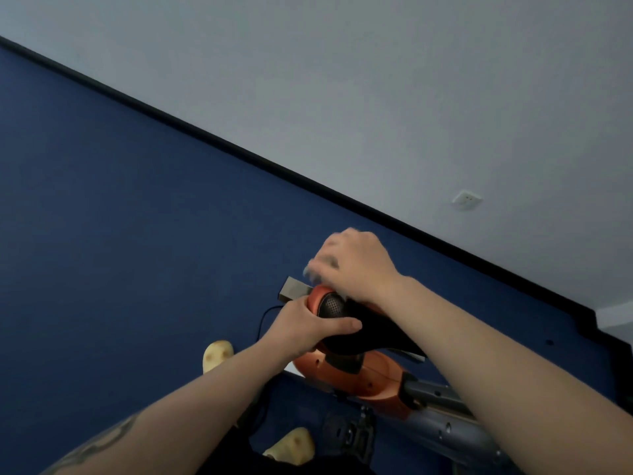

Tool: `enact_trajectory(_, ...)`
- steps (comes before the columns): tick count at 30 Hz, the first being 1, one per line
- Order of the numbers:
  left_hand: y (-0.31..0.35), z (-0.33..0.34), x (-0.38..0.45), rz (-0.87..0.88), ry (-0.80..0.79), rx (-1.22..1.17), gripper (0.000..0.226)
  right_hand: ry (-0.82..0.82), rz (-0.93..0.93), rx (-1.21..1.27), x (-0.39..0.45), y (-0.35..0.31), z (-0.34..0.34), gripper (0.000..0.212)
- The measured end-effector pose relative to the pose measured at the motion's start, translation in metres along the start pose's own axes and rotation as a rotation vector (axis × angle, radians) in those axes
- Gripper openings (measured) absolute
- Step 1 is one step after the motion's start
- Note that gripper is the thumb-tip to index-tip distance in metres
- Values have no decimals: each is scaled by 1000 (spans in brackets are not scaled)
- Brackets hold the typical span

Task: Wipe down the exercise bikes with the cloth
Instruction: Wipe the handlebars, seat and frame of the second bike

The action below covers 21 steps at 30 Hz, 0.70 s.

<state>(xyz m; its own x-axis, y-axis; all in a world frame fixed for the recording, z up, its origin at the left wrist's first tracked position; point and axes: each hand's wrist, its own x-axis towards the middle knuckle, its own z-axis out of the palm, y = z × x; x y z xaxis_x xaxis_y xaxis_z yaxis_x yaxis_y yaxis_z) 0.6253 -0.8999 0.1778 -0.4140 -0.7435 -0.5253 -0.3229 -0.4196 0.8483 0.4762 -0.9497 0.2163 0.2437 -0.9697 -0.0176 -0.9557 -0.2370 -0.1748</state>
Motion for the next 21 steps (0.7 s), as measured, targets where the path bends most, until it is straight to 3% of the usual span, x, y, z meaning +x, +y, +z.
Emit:
enact_trajectory(2,0,0,0,18,3,5,46,18,-197,18,-17,-1,1,36)
enact_trajectory(3,0,0,1,14,0,-9,46,-7,-207,78,-15,7,-2,35)
enact_trajectory(4,1,0,1,7,-9,-21,44,-41,-120,164,-9,14,-7,33)
enact_trajectory(6,2,-1,2,10,-29,-18,41,-79,254,344,7,23,-10,37)
enact_trajectory(8,1,-1,2,19,-28,-6,41,-47,486,331,9,15,-5,41)
enact_trajectory(11,-1,0,2,23,-5,12,42,127,182,73,-19,-7,8,34)
enact_trajectory(13,0,1,1,29,26,39,56,88,13,115,-29,2,2,31)
enact_trajectory(14,0,2,0,34,52,33,69,56,24,183,-30,9,-3,32)
enact_trajectory(16,-3,1,-2,77,101,7,105,53,213,355,-37,17,-2,38)
enact_trajectory(18,-3,-1,-3,142,97,39,133,134,450,359,-56,13,6,45)
enact_trajectory(21,3,-7,4,280,59,224,139,203,633,223,-88,6,18,49)
